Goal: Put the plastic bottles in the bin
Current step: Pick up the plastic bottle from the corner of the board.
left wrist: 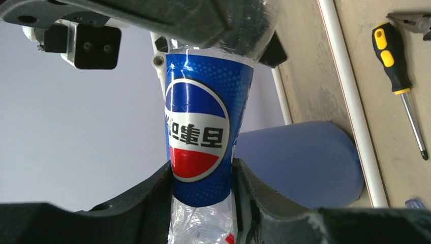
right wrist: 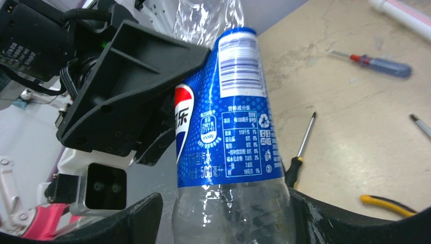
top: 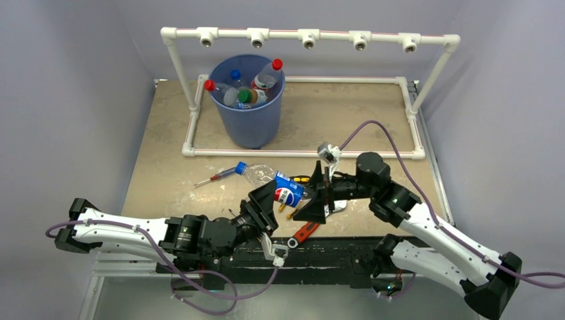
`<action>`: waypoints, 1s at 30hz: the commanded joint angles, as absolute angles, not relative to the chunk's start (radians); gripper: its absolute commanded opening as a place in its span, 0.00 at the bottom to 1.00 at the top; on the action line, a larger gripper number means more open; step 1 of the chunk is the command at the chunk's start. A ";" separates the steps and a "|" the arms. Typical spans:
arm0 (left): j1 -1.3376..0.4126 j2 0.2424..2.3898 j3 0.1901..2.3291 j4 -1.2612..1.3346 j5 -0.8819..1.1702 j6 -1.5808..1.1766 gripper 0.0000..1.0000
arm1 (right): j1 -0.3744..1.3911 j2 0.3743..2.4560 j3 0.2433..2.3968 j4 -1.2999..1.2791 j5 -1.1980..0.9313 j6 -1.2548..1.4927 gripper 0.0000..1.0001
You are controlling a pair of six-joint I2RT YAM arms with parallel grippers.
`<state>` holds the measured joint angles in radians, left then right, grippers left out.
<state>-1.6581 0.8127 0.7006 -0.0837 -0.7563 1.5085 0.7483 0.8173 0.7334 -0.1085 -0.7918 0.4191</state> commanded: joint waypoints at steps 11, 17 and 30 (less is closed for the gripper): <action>-1.667 0.779 0.649 0.020 -0.741 1.373 0.95 | 0.815 0.702 0.734 0.026 -0.525 0.412 0.40; -1.667 0.796 0.668 0.163 -0.808 1.086 0.99 | 0.815 0.488 0.647 0.110 -0.261 0.399 0.36; -1.568 0.743 0.889 0.385 -0.827 0.042 0.99 | 0.815 0.315 0.444 0.320 -0.178 0.383 0.30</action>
